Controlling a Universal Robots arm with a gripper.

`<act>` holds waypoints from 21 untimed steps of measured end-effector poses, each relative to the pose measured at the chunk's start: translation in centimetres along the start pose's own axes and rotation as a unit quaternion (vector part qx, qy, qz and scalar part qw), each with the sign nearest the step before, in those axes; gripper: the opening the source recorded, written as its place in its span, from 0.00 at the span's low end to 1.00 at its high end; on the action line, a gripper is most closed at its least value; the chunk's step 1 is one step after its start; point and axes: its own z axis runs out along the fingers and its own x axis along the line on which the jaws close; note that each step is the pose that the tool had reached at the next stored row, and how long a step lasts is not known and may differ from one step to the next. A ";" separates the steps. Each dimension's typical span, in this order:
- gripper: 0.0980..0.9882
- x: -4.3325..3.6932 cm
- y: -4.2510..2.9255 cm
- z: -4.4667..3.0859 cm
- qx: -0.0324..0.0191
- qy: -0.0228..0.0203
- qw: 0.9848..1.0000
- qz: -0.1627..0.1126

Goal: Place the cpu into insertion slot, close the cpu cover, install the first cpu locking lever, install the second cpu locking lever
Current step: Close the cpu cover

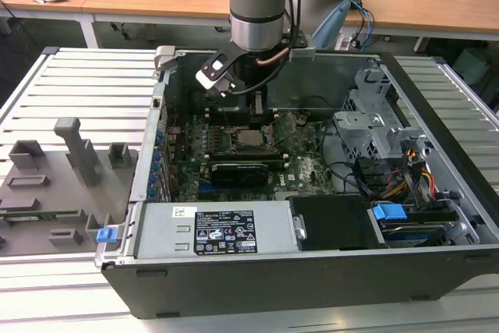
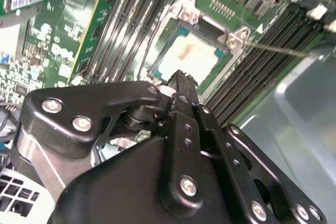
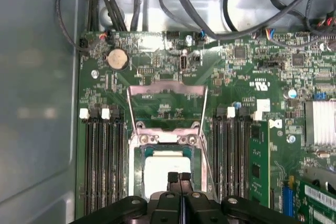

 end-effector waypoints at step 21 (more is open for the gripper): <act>0.01 0.97 7.58 -1.44 0.014 0.006 1.000 -0.021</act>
